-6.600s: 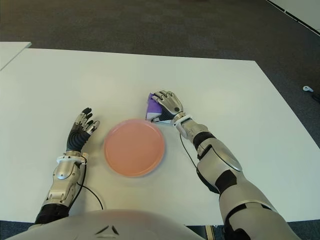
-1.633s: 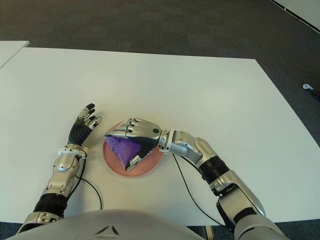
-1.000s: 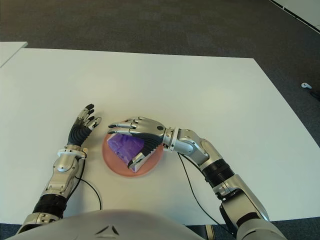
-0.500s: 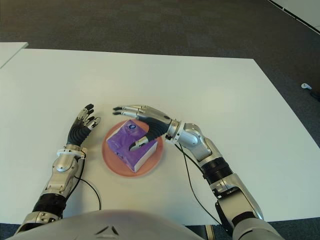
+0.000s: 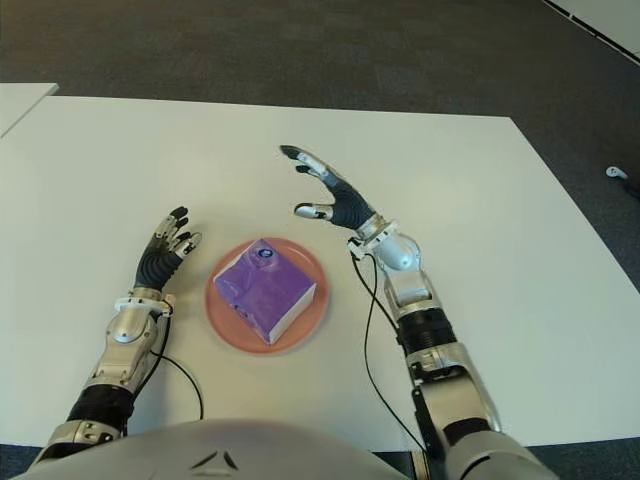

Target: Put the tissue paper into the plate.

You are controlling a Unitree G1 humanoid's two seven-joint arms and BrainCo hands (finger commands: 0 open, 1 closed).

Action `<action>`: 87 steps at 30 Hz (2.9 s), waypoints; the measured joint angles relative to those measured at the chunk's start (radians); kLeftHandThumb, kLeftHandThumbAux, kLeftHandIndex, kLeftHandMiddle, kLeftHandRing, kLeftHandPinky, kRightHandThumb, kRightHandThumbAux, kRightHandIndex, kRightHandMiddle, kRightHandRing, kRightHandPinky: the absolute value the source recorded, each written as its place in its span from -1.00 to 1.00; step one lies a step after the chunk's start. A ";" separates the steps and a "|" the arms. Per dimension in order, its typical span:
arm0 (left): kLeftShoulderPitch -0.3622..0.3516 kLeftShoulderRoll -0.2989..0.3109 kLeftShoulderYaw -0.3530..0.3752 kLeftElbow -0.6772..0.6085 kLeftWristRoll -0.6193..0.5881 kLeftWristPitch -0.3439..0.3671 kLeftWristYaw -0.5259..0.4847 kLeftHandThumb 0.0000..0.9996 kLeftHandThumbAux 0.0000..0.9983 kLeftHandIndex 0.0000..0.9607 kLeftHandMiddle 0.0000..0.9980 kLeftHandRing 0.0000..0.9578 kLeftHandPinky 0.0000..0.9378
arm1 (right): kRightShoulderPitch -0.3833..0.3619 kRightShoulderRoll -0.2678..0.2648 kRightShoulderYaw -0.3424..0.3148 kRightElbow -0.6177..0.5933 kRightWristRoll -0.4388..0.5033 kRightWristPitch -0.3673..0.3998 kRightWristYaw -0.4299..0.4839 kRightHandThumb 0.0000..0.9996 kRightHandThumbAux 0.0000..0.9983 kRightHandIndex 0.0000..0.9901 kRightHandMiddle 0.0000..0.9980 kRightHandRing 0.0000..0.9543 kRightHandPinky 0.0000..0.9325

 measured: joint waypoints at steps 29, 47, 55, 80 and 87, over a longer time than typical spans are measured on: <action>0.011 0.006 0.003 -0.012 -0.028 0.010 -0.012 -0.86 0.17 -1.00 -1.00 -1.00 -1.00 | 0.071 0.150 -0.202 -0.003 0.242 0.067 0.061 -0.87 -0.16 -1.00 -1.00 -1.00 -1.00; 0.009 0.011 0.002 -0.006 -0.029 0.000 -0.012 -0.85 0.12 -1.00 -1.00 -1.00 -1.00 | 0.082 0.168 -0.204 -0.026 0.225 0.078 0.060 -0.87 -0.16 -1.00 -1.00 -1.00 -1.00; 0.007 0.011 0.005 -0.004 -0.039 -0.005 -0.018 -0.82 0.17 -1.00 -1.00 -1.00 -1.00 | 0.099 0.192 -0.200 0.025 0.177 0.079 -0.012 -0.96 0.12 -1.00 -1.00 -1.00 -1.00; 0.017 0.013 0.004 -0.002 -0.041 -0.010 -0.023 -0.81 0.22 -1.00 -1.00 -1.00 -1.00 | 0.138 0.324 -0.234 0.333 0.038 0.028 -0.275 -1.00 0.18 -1.00 -1.00 -1.00 -1.00; 0.019 0.013 0.004 -0.002 -0.040 -0.009 -0.023 -0.82 0.23 -1.00 -1.00 -1.00 -1.00 | 0.127 0.326 -0.246 0.355 0.039 0.009 -0.264 -1.00 0.17 -1.00 -1.00 -1.00 -1.00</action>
